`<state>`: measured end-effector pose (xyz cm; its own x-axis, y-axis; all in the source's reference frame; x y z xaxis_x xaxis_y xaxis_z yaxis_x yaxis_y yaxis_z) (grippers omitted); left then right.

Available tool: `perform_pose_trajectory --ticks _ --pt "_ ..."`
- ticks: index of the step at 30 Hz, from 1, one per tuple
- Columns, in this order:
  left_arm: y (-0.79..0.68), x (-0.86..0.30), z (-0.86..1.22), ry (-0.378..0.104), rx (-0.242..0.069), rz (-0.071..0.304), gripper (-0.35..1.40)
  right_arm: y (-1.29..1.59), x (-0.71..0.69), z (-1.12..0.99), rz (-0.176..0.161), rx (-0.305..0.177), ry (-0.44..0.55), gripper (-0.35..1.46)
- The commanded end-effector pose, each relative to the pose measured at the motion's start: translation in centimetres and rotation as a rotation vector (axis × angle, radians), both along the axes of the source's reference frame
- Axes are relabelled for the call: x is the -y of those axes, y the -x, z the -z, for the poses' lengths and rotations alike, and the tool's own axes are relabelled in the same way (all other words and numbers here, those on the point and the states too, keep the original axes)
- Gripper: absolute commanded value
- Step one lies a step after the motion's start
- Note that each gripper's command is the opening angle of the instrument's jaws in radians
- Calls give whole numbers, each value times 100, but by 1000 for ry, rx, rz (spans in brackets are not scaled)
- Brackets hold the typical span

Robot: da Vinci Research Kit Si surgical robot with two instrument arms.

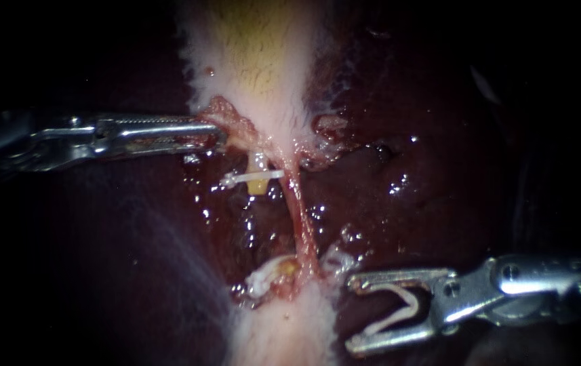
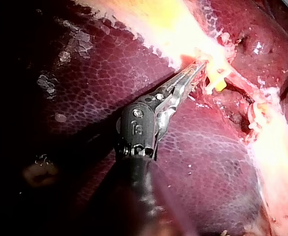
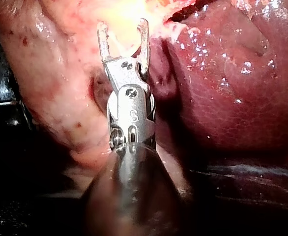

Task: Clipping first clip right tube

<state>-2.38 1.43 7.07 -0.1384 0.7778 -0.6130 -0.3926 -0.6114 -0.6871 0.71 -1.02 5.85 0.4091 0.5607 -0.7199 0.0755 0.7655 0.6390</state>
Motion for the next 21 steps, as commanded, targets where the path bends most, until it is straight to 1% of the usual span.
perform_pose_trajectory --ticks 1,5,7,8,11,12,14,15,18,21 --pt "-1 0 2 0 1 -1 -35 0 0 0 0 0 0 49" --pt "-13 0 14 -5 5 -6 -35 0 0 0 0 0 0 49" --pt "-23 -2 24 -10 10 -11 -35 0 0 0 0 0 0 49" --pt "-30 -4 32 -13 5 -9 -35 0 0 0 0 0 0 49" --pt "-43 -9 49 -14 13 6 -35 0 0 0 0 0 0 49" --pt "-48 -12 56 -14 17 16 -35 0 0 0 0 0 0 49" --pt "-55 -16 66 -20 22 28 -35 0 0 0 0 0 0 49" --pt "-59 -18 71 -15 24 32 -35 0 -1 0 0 0 0 49" --pt "-63 -20 78 -10 25 37 -35 -1 -2 -1 -2 1 0 50" --pt "-64 -19 79 -10 25 37 -35 -5 -5 -3 -5 2 -1 50"
